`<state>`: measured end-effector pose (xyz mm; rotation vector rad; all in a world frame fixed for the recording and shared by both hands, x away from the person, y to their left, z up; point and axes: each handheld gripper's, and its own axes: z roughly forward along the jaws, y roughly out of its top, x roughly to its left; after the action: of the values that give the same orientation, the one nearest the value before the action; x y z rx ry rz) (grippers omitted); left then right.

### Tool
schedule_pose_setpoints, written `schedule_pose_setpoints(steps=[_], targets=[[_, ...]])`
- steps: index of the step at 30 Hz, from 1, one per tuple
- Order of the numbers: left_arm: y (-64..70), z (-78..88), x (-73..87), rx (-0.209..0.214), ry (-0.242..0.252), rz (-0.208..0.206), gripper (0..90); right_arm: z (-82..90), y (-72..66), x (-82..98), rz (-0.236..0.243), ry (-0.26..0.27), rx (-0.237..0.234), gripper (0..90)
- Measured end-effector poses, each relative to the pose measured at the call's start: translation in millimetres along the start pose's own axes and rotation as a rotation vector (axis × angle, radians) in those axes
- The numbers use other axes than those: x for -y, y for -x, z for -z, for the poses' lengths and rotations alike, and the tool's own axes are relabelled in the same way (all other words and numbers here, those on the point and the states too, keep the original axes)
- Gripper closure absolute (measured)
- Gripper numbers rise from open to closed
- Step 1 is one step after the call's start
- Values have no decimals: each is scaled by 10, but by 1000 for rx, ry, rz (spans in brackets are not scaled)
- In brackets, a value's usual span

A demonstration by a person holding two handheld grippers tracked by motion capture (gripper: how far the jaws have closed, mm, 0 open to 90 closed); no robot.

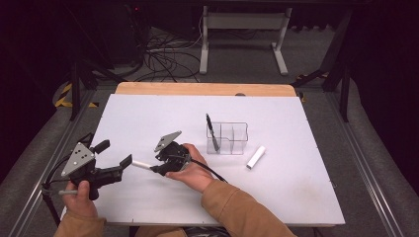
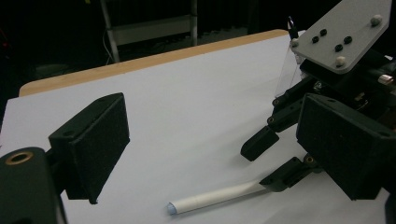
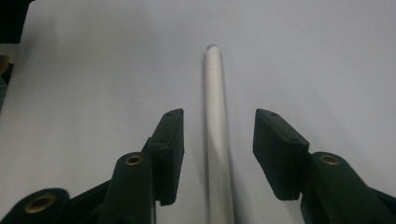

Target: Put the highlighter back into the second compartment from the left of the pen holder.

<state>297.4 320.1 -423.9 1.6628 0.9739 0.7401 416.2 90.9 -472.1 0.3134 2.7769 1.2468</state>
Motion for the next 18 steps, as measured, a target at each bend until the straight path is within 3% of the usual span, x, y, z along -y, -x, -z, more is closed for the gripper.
schedule_pose_setpoints(steps=[18], targets=[[16,-30,11,8,-15,-4,102,-181,-39,-18,14,-49,7,657]])
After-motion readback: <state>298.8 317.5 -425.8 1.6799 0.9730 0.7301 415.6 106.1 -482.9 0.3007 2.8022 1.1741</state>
